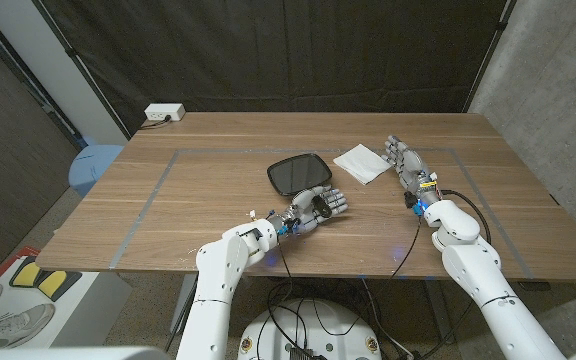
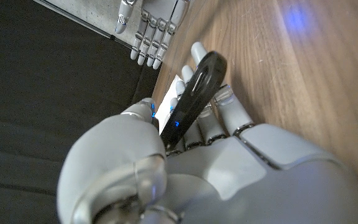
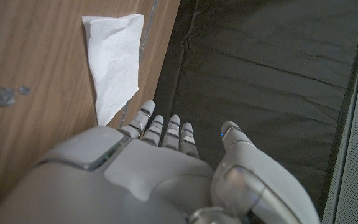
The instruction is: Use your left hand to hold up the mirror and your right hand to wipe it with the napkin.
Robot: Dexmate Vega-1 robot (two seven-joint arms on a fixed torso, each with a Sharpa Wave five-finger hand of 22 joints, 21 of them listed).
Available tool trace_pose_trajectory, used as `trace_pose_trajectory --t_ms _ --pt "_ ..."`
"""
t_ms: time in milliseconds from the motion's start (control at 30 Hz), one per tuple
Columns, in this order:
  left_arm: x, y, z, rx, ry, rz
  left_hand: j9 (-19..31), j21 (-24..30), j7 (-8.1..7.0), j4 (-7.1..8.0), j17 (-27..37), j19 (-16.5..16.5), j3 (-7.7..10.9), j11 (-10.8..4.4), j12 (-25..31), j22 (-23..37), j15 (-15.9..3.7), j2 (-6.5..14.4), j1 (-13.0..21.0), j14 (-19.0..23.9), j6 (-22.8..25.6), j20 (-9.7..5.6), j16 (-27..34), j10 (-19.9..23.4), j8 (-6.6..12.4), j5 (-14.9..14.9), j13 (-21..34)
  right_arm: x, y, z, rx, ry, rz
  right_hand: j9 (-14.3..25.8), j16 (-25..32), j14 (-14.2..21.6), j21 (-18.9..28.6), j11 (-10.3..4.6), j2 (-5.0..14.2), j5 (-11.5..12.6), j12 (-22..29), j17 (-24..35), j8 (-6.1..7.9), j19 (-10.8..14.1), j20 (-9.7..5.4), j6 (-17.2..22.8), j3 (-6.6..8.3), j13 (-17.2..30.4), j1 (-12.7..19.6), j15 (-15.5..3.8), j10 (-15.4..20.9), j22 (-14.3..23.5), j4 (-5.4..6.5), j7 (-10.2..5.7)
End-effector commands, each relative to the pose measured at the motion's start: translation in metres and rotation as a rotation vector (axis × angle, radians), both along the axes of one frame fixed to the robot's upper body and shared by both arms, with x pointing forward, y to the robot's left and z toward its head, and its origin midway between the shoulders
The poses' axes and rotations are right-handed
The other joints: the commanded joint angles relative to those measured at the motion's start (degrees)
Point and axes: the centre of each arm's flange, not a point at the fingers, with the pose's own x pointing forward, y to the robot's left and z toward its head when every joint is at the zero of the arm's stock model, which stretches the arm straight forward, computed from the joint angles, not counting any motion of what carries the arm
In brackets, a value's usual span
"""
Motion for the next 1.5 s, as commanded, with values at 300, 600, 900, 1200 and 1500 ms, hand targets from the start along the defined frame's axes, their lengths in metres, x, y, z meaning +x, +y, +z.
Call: trace_pose_trajectory --t_ms 300,600,900,1200,1500 --pt "-0.012 0.015 0.02 0.23 -0.151 0.286 5.1 12.3 0.04 4.66 3.1 11.9 10.04 -5.93 9.8 4.2 -6.47 -1.8 -0.8 28.1 17.3 -7.62 6.0 30.1 6.45 2.3 4.5 0.004 -0.001 0.002 -0.003 -0.009 0.01 0.3 0.3 0.4 -0.3 -0.13 -0.34 0.3 0.3 0.2 0.35 0.1 -3.42 0.5 -0.25 0.2 -0.2 -1.13 0.5 0.3 0.07 -0.15" --pt "-0.005 0.011 0.022 0.286 -0.19 0.253 18.5 22.3 -2.7 4.76 14.7 11.4 12.8 -7.39 26.8 12.4 -7.07 -4.4 -2.9 33.9 19.7 -10.04 16.5 36.7 15.2 4.6 23.6 0.003 -0.001 0.002 -0.008 -0.009 0.001 0.3 0.3 0.3 -0.3 -0.09 -0.38 0.3 0.2 0.2 0.34 0.2 -3.4 0.5 -0.34 0.2 -0.3 -1.14 0.5 0.3 0.11 -0.16" --pt "0.002 0.006 0.027 0.301 -0.353 0.194 36.6 30.1 -3.44 5.08 28.0 9.4 16.35 -5.89 43.7 20.5 -6.87 -6.0 -7.1 33.8 17.5 -11.12 29.0 34.8 25.78 7.2 48.4 0.002 -0.002 0.001 -0.005 -0.011 -0.003 0.3 0.3 0.3 -0.5 -0.15 -0.46 0.3 0.2 0.2 0.33 0.1 -3.43 0.5 -0.49 0.2 -0.4 -1.17 0.4 0.3 0.18 -0.2" --pt "0.001 0.005 0.033 0.283 -0.441 0.173 36.5 32.8 -2.8 4.27 30.6 10.3 17.98 -6.39 46.0 21.9 -6.7 -4.9 -7.4 34.4 18.9 -11.16 32.2 37.3 26.4 6.6 49.5 0.003 -0.002 0.0 0.001 -0.012 0.001 0.3 0.3 0.3 -0.5 -0.08 -0.49 0.3 0.2 0.2 0.33 0.2 -3.44 0.5 -0.6 0.2 -0.5 -1.16 0.5 0.3 0.24 -0.24" --pt "0.004 0.004 0.031 0.201 -0.428 0.103 34.9 34.7 -4.53 2.78 27.6 12.3 25.55 -7.68 45.4 18.0 -6.26 -3.9 -4.0 34.6 22.0 -11.3 34.8 39.3 27.78 7.5 44.6 0.004 -0.001 0.002 0.0 -0.017 0.004 0.3 0.3 0.3 -0.6 -0.1 -0.46 0.3 0.2 0.2 0.34 0.3 -3.43 0.5 -0.76 0.2 -0.8 -1.16 0.5 0.3 0.43 -0.22"
